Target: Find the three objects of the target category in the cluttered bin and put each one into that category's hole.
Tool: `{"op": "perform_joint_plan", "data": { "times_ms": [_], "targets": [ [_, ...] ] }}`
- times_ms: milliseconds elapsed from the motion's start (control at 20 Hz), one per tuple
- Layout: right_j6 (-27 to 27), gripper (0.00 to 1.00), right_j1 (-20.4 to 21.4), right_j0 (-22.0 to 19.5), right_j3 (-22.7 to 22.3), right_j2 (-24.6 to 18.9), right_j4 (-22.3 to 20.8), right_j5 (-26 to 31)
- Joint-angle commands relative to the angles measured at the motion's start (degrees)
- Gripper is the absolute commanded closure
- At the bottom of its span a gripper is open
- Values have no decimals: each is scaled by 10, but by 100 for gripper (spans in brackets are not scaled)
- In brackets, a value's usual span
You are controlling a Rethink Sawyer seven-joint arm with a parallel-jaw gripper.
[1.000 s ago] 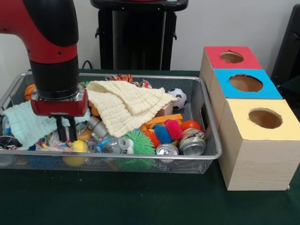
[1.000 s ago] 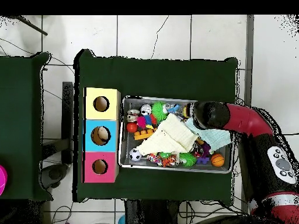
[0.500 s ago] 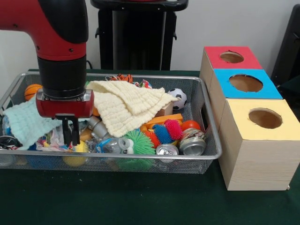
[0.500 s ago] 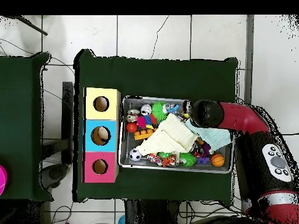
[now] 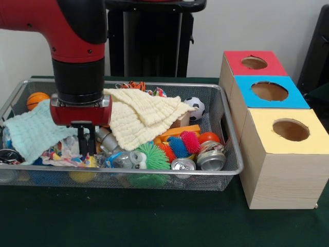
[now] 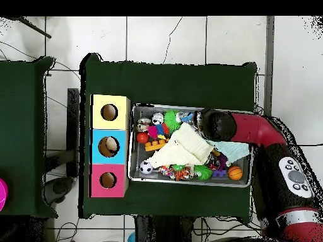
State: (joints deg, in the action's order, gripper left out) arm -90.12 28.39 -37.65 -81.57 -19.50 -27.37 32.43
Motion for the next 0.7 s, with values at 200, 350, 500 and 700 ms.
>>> {"op": "perform_joint_plan", "data": {
  "times_ms": [200, 350, 500, 700],
  "targets": [
    [-28, 100, 39, -1, -74, -1, 7, 7],
    [-20, 100, 70, -12, -100, -8, 22, 27],
    [-12, 100, 88, -19, -115, -10, 29, 35],
    [-2, 100, 126, -28, -141, -14, 44, 49]
  ]
}}
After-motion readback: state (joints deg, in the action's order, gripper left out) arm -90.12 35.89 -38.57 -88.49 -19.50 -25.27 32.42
